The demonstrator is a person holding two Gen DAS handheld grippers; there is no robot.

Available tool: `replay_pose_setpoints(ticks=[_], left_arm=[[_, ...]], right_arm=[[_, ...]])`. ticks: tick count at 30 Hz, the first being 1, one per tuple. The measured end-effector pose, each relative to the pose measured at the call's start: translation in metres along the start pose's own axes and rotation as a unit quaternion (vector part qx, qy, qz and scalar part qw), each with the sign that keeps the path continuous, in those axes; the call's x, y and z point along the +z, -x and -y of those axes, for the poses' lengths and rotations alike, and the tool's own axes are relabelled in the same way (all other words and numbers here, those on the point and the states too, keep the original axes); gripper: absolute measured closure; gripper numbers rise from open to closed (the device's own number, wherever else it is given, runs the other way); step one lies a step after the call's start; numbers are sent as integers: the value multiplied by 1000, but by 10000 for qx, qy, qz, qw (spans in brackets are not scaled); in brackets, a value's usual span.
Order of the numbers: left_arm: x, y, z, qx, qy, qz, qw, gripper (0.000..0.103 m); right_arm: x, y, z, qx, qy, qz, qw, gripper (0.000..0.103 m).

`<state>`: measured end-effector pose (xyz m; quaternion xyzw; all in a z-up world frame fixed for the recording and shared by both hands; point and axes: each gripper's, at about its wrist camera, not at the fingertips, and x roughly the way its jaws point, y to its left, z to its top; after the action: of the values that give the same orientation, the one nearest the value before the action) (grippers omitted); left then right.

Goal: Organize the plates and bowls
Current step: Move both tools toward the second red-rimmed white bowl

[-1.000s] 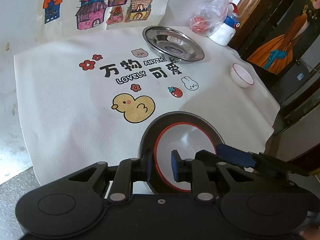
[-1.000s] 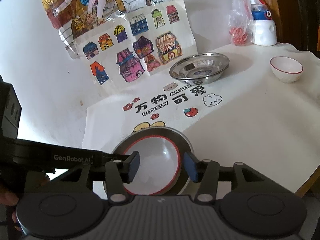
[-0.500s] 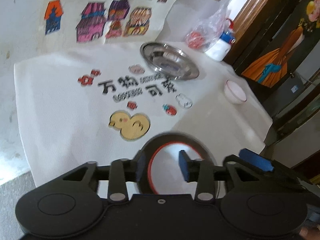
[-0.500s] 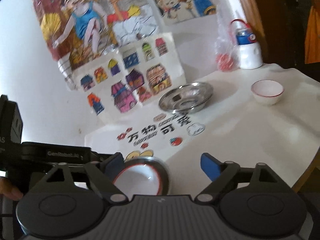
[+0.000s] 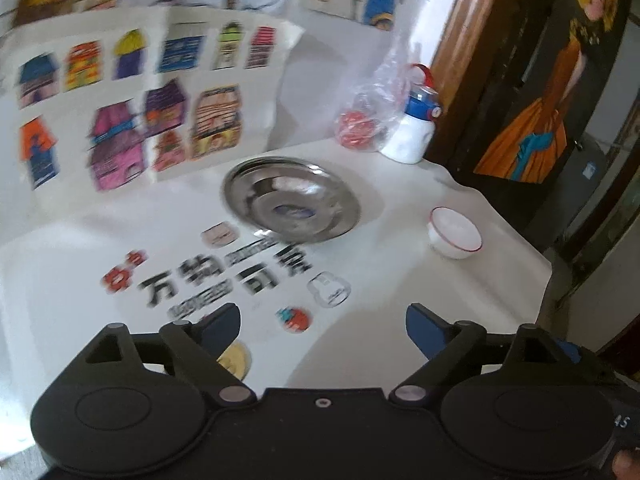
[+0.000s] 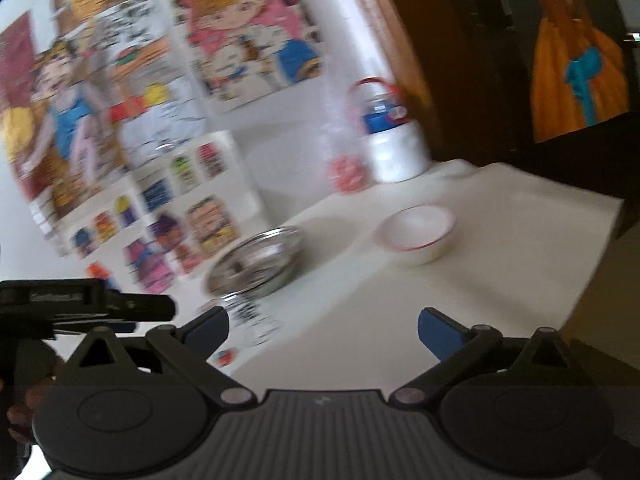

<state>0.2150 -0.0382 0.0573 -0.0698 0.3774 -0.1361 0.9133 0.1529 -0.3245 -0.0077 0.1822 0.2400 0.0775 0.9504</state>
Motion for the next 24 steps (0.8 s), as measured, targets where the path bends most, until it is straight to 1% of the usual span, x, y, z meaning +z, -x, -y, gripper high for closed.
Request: replay_pose_setpoints(ticks=[3,5,7,10,15,20,24], left_arm=[[14,-21,20,-19,-187,-63,9998,5],[21,-33,30,-38,-250,-51,9997,5],[28,-47,41,7,-413,-51,9991,3],[38,-71,55,86,-591,-7,9982,3],[55,-117,73,117,-552,0,9984,2],[68,-160,94,233,-604,-40,9979,2],[73,-186,105,197,-653,-164,9975,2]], right_arm=[[12,-8,24,-294,-95,51,9995,0],[21,-16,38,-506,-103,54,9987,0],[30,-26,51,-657,-98,58,9978,0],[40,-42,69,-806,-47,80,9967,0],[56,-74,97,-1202,-48,122,9927,0],[62,-101,114,-1356,-32,82,9907,0],[63,-115,123,-1378,-50,-2,9904,0]])
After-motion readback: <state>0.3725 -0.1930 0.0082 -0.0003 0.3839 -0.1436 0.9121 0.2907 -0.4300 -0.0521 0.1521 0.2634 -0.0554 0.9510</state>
